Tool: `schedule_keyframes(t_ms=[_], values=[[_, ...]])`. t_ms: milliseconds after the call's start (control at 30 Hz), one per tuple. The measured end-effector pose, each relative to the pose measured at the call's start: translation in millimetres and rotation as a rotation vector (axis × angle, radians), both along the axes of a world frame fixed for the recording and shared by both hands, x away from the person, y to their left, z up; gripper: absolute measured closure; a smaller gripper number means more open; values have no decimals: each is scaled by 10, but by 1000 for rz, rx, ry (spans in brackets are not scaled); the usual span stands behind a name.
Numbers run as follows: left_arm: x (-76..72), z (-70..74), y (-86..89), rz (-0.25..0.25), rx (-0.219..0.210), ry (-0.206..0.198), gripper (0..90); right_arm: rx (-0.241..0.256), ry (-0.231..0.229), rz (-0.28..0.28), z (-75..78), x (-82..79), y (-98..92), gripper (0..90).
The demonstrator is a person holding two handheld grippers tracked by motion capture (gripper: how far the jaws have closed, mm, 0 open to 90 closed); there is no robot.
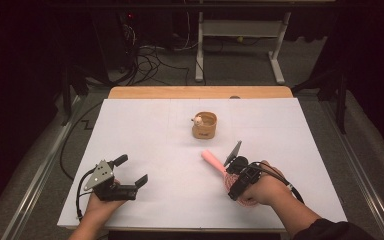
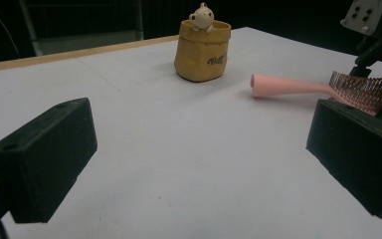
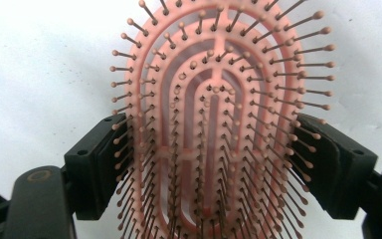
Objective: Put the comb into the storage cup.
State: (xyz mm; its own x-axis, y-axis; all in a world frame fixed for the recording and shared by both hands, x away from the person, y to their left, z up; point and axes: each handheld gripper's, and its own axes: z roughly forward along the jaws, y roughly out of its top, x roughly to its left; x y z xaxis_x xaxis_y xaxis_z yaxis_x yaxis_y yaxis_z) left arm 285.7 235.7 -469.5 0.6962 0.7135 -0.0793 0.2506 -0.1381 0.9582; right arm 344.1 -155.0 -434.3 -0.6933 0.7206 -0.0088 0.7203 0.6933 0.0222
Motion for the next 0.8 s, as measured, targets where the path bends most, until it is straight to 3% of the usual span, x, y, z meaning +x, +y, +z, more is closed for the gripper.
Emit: schedule_keyframes(t_ms=[500, 700, 800], values=[[-9, -1, -17, 0, 8, -3, 2, 24, -11, 5, 229, -49, -84, 209], [-16, -3, -42, -6, 23, -2, 3, 16, -5, 28, 240, -54, -76, 209], [-13, 5, -72, 17, 40, -7, 2, 18, -4, 30, 243, -55, -71, 209]])
